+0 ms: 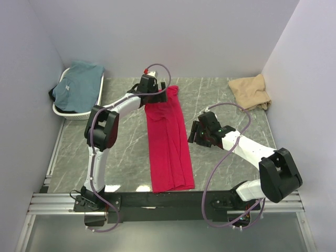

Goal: Fold and stack the t-shirts
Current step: Fold the tshirt

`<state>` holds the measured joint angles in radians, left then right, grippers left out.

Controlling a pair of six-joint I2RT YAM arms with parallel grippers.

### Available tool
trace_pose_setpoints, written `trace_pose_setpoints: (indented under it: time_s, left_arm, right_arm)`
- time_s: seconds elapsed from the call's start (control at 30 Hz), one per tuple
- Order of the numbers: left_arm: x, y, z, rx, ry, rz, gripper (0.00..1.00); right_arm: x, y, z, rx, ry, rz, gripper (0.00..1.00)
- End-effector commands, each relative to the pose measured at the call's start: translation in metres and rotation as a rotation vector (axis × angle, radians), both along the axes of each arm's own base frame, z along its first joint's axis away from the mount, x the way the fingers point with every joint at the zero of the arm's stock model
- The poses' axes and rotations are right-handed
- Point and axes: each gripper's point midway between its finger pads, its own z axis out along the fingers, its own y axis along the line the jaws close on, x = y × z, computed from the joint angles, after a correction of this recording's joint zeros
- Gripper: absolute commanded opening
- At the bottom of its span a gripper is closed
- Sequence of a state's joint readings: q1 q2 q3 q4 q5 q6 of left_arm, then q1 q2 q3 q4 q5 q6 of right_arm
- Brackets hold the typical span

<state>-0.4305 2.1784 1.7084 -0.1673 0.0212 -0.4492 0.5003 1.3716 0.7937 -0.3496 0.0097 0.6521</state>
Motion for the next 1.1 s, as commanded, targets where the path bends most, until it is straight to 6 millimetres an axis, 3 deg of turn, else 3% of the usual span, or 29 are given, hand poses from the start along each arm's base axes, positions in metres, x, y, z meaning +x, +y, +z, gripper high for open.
trace_pose_setpoints:
  time_s: [0.0, 0.2, 0.57, 1.07]
  left_arm:
    - [0.011, 0.004, -0.003, 0.037, -0.008, 0.001, 1.00]
    - [0.013, 0.028, -0.012, 0.102, -0.003, 0.080, 0.99]
    - [0.014, 0.066, 0.023, 0.110, -0.073, 0.183, 0.99]
    - [0.010, 0.047, 0.002, 0.038, -0.005, 0.122, 0.99]
  right_arm:
    - [0.012, 0.002, 0.007, 0.005, -0.038, 0.003, 0.68]
    - [0.013, 0.003, 0.007, 0.004, -0.038, 0.004, 0.68]
    - [0.013, 0.001, 0.008, -0.003, -0.045, 0.001, 0.68]
    - [0.012, 0.000, 0.004, -0.005, -0.040, -0.004, 0.68]
